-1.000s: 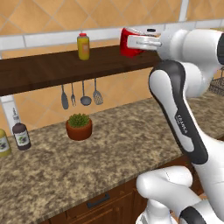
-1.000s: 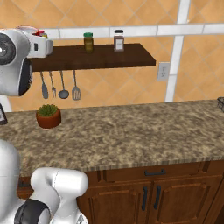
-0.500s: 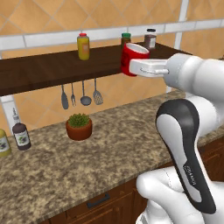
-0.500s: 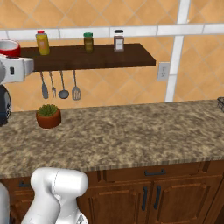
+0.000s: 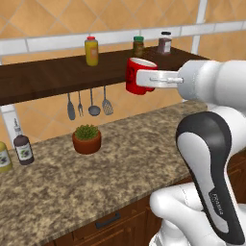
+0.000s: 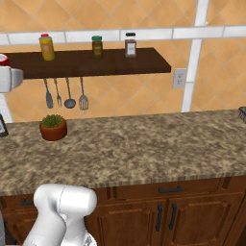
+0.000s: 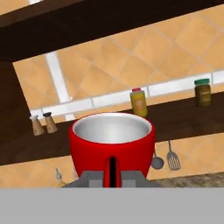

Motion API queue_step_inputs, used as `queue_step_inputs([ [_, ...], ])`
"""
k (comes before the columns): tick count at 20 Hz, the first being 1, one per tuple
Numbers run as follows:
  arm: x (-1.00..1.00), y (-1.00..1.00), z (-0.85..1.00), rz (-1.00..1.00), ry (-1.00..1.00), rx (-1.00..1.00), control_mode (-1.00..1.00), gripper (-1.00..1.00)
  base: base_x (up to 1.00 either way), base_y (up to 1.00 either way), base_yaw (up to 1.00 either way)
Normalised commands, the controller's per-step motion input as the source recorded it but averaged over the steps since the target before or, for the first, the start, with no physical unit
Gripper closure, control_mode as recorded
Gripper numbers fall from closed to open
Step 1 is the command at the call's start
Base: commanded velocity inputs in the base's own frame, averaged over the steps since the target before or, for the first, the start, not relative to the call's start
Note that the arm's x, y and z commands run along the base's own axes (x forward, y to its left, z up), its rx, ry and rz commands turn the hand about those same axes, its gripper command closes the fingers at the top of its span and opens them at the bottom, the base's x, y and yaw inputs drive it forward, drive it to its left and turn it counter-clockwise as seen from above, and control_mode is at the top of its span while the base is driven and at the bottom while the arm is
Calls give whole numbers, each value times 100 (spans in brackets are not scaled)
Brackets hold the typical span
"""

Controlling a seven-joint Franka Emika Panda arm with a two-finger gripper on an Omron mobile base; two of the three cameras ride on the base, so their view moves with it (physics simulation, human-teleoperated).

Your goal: Gather all objects into one cabinet and sort the glasses and bowls to opposite sides.

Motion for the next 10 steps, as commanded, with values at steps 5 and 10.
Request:
queue_step_inputs([
  [5, 0, 0, 0, 0, 0, 0, 100, 100, -73, 26, 4],
  [10, 0, 0, 0, 0, 0, 0, 100, 100, -100, 9, 2],
])
